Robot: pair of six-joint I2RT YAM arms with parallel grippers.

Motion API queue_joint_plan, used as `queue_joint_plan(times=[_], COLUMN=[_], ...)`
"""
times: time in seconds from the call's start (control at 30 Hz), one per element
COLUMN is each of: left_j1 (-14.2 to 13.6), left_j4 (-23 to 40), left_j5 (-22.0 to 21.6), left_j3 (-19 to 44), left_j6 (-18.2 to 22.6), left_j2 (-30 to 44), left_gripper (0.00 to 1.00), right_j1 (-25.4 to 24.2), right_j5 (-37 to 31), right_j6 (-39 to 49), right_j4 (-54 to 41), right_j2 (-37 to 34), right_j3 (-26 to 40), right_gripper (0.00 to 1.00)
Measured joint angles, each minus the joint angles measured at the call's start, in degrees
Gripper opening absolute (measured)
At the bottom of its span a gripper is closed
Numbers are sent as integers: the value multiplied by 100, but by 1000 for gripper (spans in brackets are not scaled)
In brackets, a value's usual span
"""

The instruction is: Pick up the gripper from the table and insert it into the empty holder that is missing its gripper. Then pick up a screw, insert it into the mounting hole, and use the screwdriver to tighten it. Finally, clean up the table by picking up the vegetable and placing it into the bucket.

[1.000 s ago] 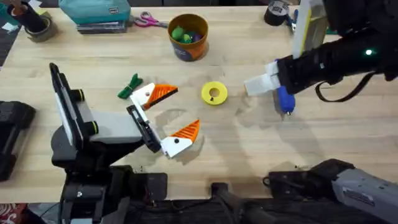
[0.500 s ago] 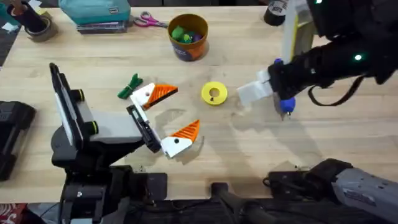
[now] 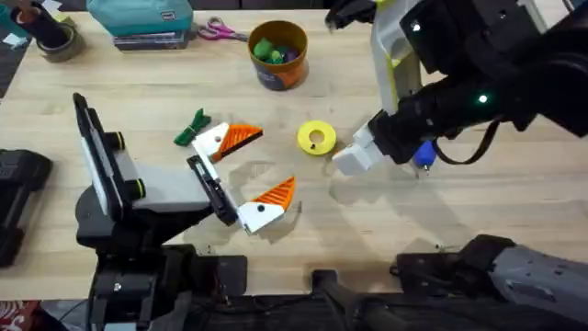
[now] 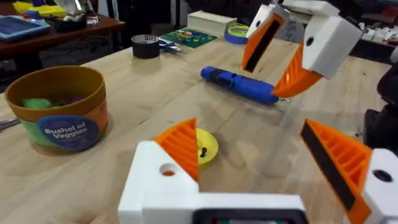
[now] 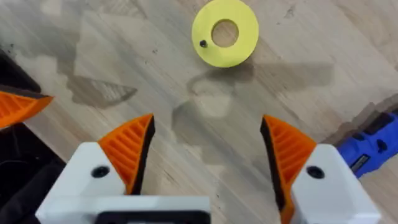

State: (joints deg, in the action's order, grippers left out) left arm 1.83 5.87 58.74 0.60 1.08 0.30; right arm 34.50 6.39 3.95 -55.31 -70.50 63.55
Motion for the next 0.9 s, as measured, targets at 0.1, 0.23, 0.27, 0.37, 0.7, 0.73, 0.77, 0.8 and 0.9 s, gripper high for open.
queue_joint_plan(times=[0.1,0.23,0.27,0.37,0.7,0.73,0.77,0.8,0.9], left_j1=[0,2,0,0,0,0,0,0,0], left_j4=[0,-2,0,-1,0,0,0,-1,0], left_j5=[0,0,0,0,0,0,0,0,0], left_j3=[0,0,0,0,0,0,0,0,0], left_j6=[0,0,0,0,0,0,0,0,0], left_j2=[2,2,1,1,2,2,0,2,2], left_gripper=[986,984,985,986,986,986,986,986,986], right_j1=[11,11,11,11,11,11,11,11,11], right_j5=[-80,-118,-121,-122,-122,-122,-123,-124,-122], right_j6=[61,85,85,86,103,103,104,120,175], right_j4=[2,7,17,58,254,285,313,339,418], right_j2=[0,0,-1,-38,-490,-528,-571,-615,-748], right_j3=[2,2,2,4,4,7,5,6,7], right_gripper=[998,997,998,997,997,997,998,998,997])
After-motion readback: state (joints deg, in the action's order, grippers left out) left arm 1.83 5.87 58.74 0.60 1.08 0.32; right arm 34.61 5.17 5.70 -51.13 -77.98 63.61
